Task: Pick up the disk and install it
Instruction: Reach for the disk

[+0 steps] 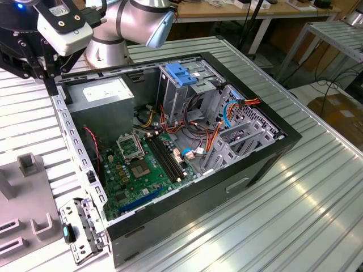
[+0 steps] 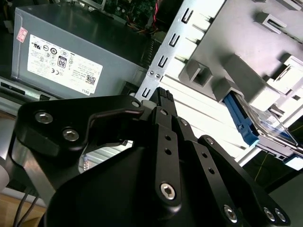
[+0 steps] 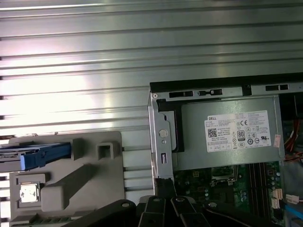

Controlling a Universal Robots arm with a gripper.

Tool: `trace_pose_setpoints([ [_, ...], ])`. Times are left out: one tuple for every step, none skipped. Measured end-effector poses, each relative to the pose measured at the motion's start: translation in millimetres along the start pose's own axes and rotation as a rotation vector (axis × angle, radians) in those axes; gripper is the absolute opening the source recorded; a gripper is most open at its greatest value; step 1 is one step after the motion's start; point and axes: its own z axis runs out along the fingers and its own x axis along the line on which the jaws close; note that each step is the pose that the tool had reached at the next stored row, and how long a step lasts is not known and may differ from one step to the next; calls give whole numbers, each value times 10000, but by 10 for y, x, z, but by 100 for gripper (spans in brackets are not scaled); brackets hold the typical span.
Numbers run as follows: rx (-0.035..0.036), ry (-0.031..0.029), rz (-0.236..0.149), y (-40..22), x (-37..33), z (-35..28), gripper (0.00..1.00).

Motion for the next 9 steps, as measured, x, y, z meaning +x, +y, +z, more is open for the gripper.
trace_pose_setpoints([
  [0, 0, 0, -1, 9, 0, 11],
  [-1, 0, 0, -1, 14, 0, 11],
  [-1, 0, 0, -1, 21, 0, 11],
  [0, 0, 1, -2, 26, 0, 11],
  [0, -1, 1, -2, 32, -1, 11],
  [0, 0, 0, -3, 37, -1, 11],
  [0, 0, 1, -3, 43, -1, 11],
  [-1, 0, 1, -4, 50, -1, 11],
  [0, 0, 1, -4, 55, -2, 11],
])
